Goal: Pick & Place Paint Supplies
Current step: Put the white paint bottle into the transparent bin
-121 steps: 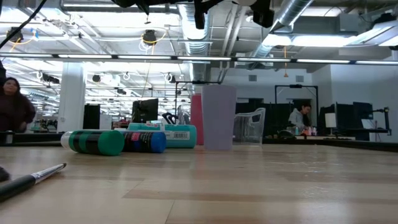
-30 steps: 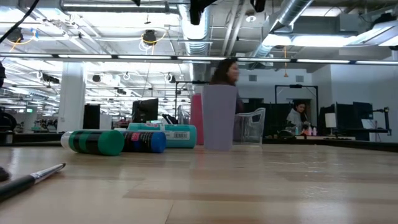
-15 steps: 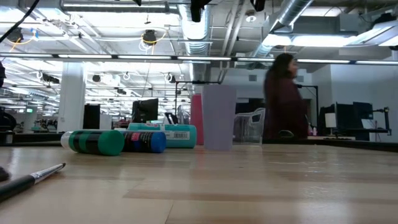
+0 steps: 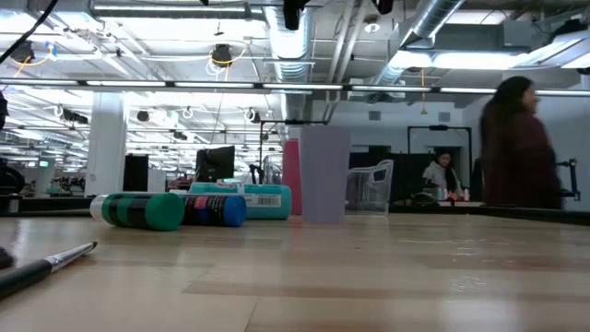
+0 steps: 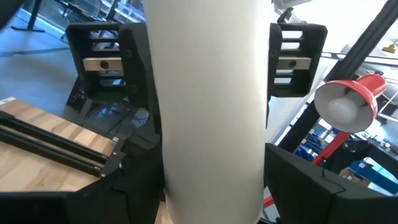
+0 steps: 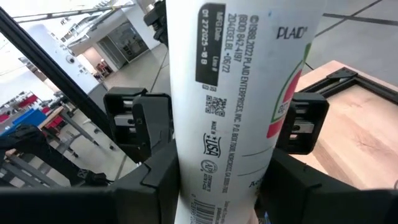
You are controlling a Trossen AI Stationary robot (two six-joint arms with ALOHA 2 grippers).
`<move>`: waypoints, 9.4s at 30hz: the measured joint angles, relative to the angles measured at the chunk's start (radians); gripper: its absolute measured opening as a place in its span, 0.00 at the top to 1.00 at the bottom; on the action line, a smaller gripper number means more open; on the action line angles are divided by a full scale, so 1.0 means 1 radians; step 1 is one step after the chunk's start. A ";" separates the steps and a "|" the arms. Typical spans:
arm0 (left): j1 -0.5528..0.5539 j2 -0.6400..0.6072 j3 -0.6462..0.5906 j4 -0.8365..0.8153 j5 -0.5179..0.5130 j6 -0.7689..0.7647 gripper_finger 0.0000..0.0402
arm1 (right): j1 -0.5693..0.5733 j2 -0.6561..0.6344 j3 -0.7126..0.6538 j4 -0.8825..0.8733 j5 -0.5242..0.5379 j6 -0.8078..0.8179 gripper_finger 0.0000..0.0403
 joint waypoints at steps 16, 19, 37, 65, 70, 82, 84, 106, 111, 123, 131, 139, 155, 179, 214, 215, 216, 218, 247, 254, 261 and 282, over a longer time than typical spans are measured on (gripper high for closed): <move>0.001 0.000 0.000 0.035 -0.025 -0.020 0.39 | 0.002 -0.001 0.000 -0.002 0.031 -0.001 0.59; -0.003 0.015 0.002 0.055 -0.047 -0.004 0.40 | 0.003 -0.001 0.000 -0.002 0.031 -0.001 0.58; 0.014 0.089 0.062 0.071 0.009 -0.027 0.41 | 0.004 -0.001 0.000 -0.032 0.035 -0.001 0.58; -0.018 0.081 0.065 -0.023 0.032 -0.035 0.58 | -0.049 -0.012 -0.002 -0.058 -0.097 0.085 0.46; -0.026 0.082 0.061 -0.091 0.071 -0.053 0.58 | -0.055 -0.015 -0.002 -0.086 -0.118 0.101 0.42; -0.070 0.082 0.063 -0.131 0.085 -0.056 0.58 | -0.068 -0.006 0.053 -0.169 -0.173 0.074 0.42; -0.078 0.082 0.063 -0.146 0.086 -0.056 0.58 | -0.067 -0.005 0.062 -0.187 -0.174 0.070 0.42; -0.097 0.090 0.059 -0.187 0.094 -0.073 0.58 | -0.059 -0.002 0.074 -0.142 -0.123 0.049 0.27; -0.097 0.091 0.059 -0.188 0.088 -0.075 0.58 | -0.042 -0.006 0.072 -0.213 -0.127 0.049 0.24; -0.096 0.091 0.060 -0.180 0.070 -0.071 0.58 | -0.014 -0.006 0.071 -0.203 -0.110 0.050 0.23; -0.095 0.091 0.061 -0.180 0.062 -0.069 0.58 | -0.015 -0.006 0.070 -0.203 -0.104 0.059 0.27; -0.095 0.091 0.061 -0.181 0.058 -0.070 0.58 | -0.015 0.000 0.070 -0.217 -0.072 0.059 0.33; -0.087 0.091 0.061 -0.181 0.052 -0.069 0.58 | -0.015 0.000 0.070 -0.249 -0.070 0.059 0.52; -0.002 0.010 0.064 -0.447 0.062 -0.073 0.42 | -0.020 -0.065 0.067 -0.423 0.127 0.046 0.50; 0.142 -0.271 -0.021 -0.691 -0.077 0.134 0.43 | -0.150 0.138 0.069 -0.336 0.608 -0.049 0.53; 0.142 -0.272 -0.032 -0.697 -0.077 0.130 0.43 | -0.154 0.151 0.069 -0.326 0.613 -0.056 0.53; 0.139 -0.272 -0.042 -0.696 -0.077 0.128 0.43 | -0.156 0.166 0.069 -0.315 0.635 -0.067 0.53; 0.135 -0.273 -0.059 -0.691 -0.077 0.126 0.43 | -0.158 0.198 0.069 -0.284 0.653 -0.084 0.53; 0.112 -0.319 -0.079 -0.689 -0.053 0.100 0.43 | -0.211 0.504 0.069 -0.180 0.674 -0.157 0.50; 0.112 -0.319 -0.079 -0.693 -0.053 0.100 0.43 | -0.211 0.520 0.069 -0.139 0.705 -0.132 0.53; 0.112 -0.319 -0.079 -0.692 -0.053 0.100 0.43 | -0.212 0.544 0.067 -0.145 0.702 -0.123 0.50; 0.112 -0.318 -0.079 -0.692 -0.053 0.114 0.43 | -0.194 0.540 -0.035 -0.041 0.682 -0.032 0.48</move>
